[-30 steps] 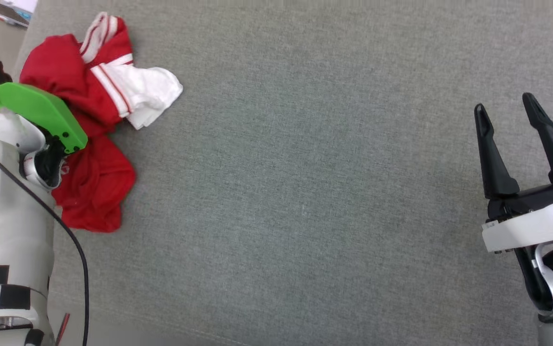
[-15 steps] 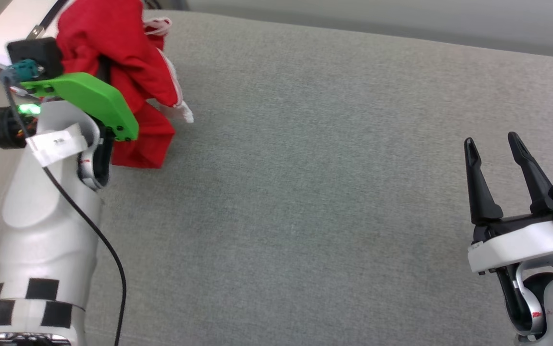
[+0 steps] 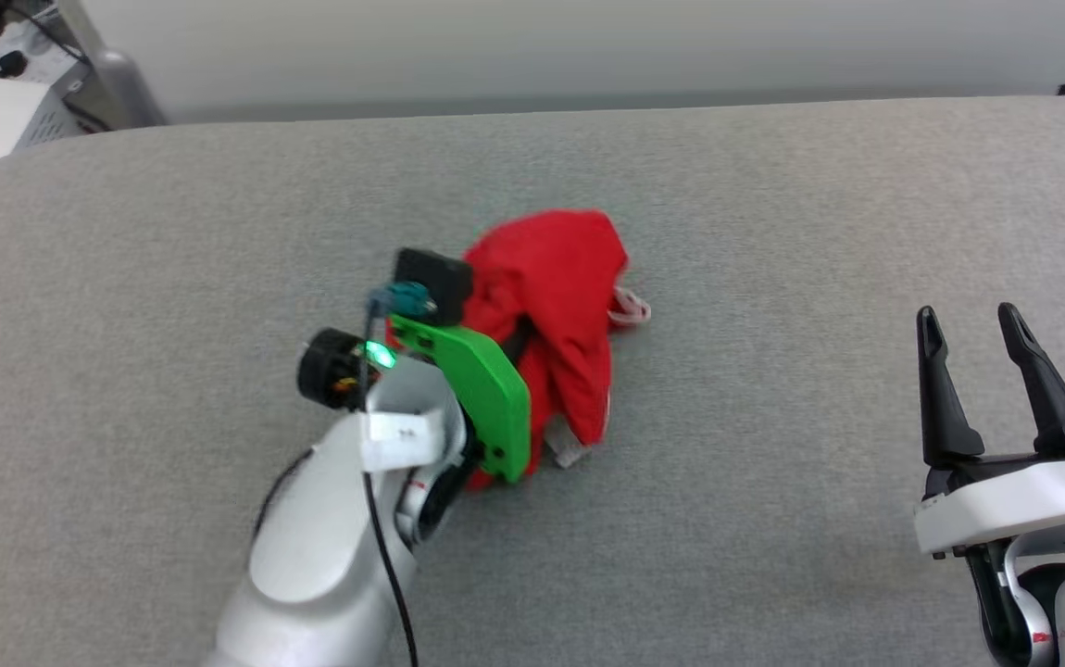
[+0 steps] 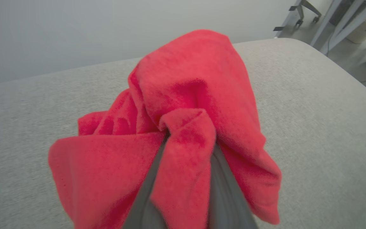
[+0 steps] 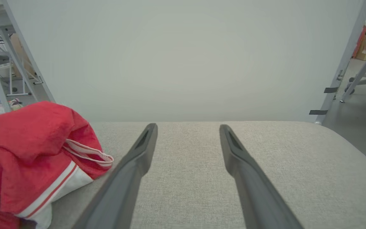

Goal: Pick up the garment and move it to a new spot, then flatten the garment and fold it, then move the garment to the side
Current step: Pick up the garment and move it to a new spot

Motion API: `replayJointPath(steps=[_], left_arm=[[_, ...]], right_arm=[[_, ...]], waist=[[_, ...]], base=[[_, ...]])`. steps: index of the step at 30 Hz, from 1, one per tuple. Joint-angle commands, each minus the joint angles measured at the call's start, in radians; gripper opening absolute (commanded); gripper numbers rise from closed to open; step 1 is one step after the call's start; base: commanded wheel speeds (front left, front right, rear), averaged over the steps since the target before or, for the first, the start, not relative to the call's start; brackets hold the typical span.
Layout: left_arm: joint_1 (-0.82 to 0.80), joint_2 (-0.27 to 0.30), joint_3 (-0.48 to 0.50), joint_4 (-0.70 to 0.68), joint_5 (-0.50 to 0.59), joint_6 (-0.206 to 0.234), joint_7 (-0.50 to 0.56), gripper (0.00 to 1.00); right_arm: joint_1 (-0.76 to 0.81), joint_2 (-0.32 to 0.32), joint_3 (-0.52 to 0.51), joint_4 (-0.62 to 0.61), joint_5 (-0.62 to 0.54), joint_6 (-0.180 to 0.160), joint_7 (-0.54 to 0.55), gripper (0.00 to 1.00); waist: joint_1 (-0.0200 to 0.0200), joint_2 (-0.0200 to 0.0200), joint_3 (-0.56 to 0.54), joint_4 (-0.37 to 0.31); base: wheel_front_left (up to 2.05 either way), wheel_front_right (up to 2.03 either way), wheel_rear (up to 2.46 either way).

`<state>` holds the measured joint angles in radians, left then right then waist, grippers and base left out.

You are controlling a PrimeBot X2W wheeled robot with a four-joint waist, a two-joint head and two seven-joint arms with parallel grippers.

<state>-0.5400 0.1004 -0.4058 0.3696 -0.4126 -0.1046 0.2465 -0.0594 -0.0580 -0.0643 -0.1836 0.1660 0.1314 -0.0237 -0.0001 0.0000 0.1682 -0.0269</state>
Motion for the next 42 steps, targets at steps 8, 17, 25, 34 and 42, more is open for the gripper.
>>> replayJointPath(steps=[8,17,25,34,42], left_arm=[[0.122,-0.039,-0.167,0.038,-0.032,-0.016,0.035,0.00],[0.158,-0.047,-0.229,0.028,-0.043,-0.013,-0.058,1.00],[0.170,-0.046,-0.204,-0.090,-0.026,0.010,-0.260,1.00],[0.220,0.008,-0.072,-0.165,-0.019,0.126,-0.420,1.00],[0.305,0.100,0.076,-0.175,-0.014,0.222,-0.493,1.00]], right_arm=[[-0.002,0.007,-0.003,-0.005,0.027,-0.001,-0.018,1.00],[-0.010,0.008,-0.015,0.003,0.013,-0.001,-0.021,1.00],[0.017,0.008,-0.010,0.018,-0.007,-0.001,-0.003,1.00],[0.066,0.008,-0.011,0.005,-0.016,-0.001,0.030,1.00],[0.106,0.008,-0.006,-0.009,-0.035,-0.001,0.058,1.00]], waist=[[0.0001,0.0000,0.060,-0.119],[0.0001,0.0000,0.053,-0.079],[0.0001,0.0000,-0.034,-0.024],[0.0001,0.0000,-0.098,0.024],[0.0001,0.0000,-0.125,0.041]], base=[[0.00,0.00,0.00],[0.00,0.00,0.00],[0.00,0.00,0.00],[0.00,0.00,0.00],[0.00,0.00,0.00]])
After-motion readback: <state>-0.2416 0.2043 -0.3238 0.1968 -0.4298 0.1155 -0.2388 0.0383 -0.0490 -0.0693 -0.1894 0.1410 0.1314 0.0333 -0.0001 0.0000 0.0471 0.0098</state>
